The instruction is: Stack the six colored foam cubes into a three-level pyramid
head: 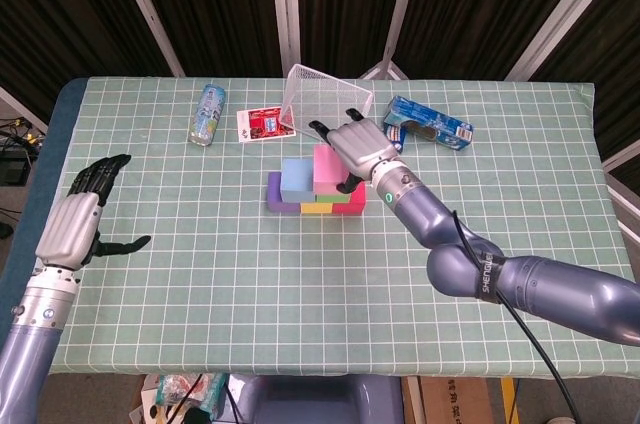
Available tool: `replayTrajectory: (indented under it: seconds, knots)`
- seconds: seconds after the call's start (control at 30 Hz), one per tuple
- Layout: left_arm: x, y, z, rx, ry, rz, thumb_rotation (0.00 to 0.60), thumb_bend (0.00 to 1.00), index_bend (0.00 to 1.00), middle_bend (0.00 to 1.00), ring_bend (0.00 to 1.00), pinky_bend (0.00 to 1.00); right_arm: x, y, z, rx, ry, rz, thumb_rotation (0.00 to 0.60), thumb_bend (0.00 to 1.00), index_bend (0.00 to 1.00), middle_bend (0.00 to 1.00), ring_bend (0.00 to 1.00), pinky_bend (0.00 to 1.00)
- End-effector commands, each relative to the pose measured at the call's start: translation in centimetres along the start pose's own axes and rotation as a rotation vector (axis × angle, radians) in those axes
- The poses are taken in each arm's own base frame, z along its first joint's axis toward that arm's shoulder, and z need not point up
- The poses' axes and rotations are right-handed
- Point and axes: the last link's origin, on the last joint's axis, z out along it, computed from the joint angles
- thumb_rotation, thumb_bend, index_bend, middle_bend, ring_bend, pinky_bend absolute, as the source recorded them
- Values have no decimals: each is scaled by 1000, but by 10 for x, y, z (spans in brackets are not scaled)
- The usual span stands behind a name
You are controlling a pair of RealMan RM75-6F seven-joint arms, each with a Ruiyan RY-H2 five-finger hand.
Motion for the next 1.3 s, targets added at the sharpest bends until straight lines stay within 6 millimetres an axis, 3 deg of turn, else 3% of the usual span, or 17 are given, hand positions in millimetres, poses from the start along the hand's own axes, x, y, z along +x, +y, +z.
replayTrajectory:
  seconds: [0.03, 0.3, 1.3]
  knots:
    - [0, -1, 0, 3, -1, 0, 600, 109, 0, 43, 15, 52, 0, -5, 5, 5, -2, 27, 600, 250, 0, 441, 320, 0]
    - [1, -4, 2, 15, 0, -4, 600, 109, 0, 42, 15, 52, 8, -14, 18, 11, 28, 65, 600, 250, 0, 442, 320, 0]
    - [3, -11, 5, 39, -5, -6, 600, 109, 0, 42, 15, 52, -9, -10, 35, -25, -9, 86, 600, 250, 0, 442, 320, 0]
